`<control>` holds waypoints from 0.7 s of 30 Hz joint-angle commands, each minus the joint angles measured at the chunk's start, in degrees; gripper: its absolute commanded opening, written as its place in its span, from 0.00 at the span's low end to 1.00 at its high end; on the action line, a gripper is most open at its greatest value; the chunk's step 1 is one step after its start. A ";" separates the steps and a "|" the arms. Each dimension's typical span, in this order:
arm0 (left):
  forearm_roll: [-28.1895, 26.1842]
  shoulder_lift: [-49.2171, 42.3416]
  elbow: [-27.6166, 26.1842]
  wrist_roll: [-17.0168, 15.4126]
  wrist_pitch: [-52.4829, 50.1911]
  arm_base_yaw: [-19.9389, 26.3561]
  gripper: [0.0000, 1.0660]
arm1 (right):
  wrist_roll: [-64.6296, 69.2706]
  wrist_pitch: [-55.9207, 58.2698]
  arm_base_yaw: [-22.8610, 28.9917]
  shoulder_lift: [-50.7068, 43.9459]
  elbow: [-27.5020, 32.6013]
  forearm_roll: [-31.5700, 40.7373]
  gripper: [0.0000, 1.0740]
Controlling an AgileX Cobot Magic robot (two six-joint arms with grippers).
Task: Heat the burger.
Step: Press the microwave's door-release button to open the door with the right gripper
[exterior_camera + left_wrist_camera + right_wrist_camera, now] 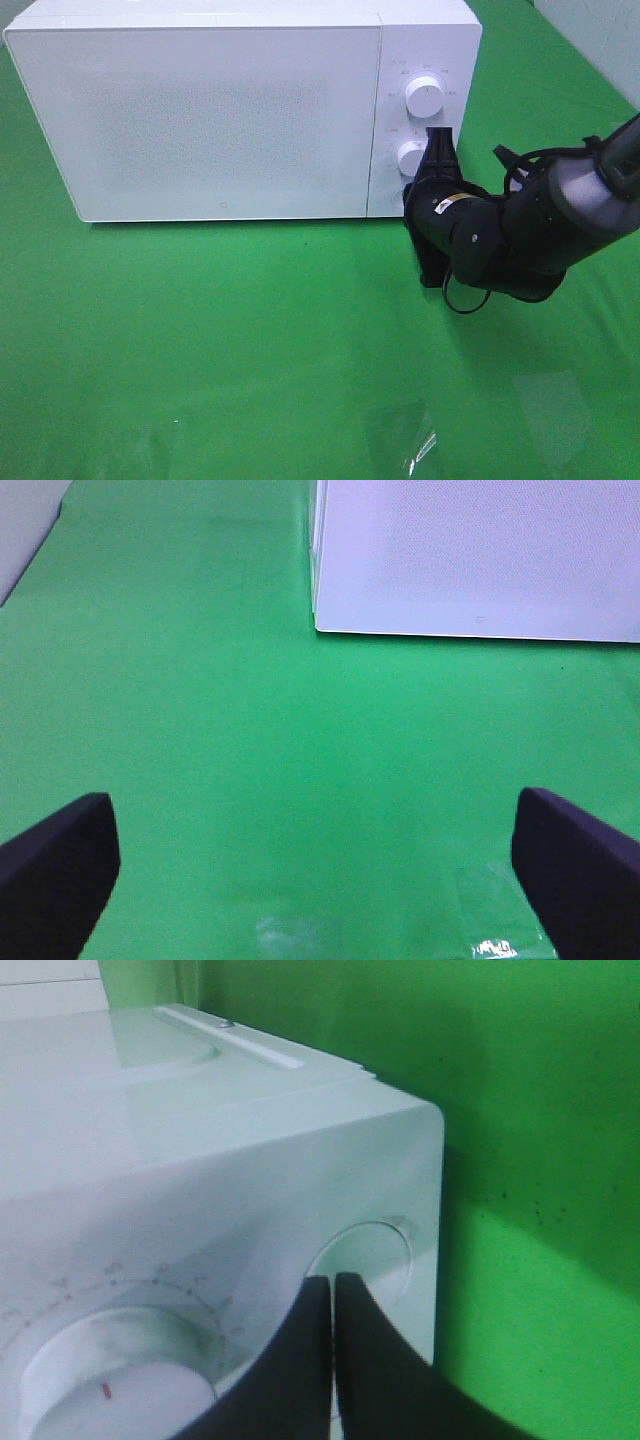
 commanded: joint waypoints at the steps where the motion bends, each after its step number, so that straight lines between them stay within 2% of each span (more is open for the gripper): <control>1: -0.11 -0.86 0.06 -0.06 -0.69 0.00 0.94 | -0.29 0.00 -1.32 0.17 -0.74 -0.57 0.00; 12: -0.11 -0.86 0.06 -0.06 -0.69 0.00 0.94 | 0.29 -0.11 -1.83 2.35 -2.46 -1.20 0.00; 21: -0.11 -0.86 0.06 -0.06 -0.69 0.00 0.94 | 0.40 -6.47 -1.83 2.64 -2.46 -0.74 0.00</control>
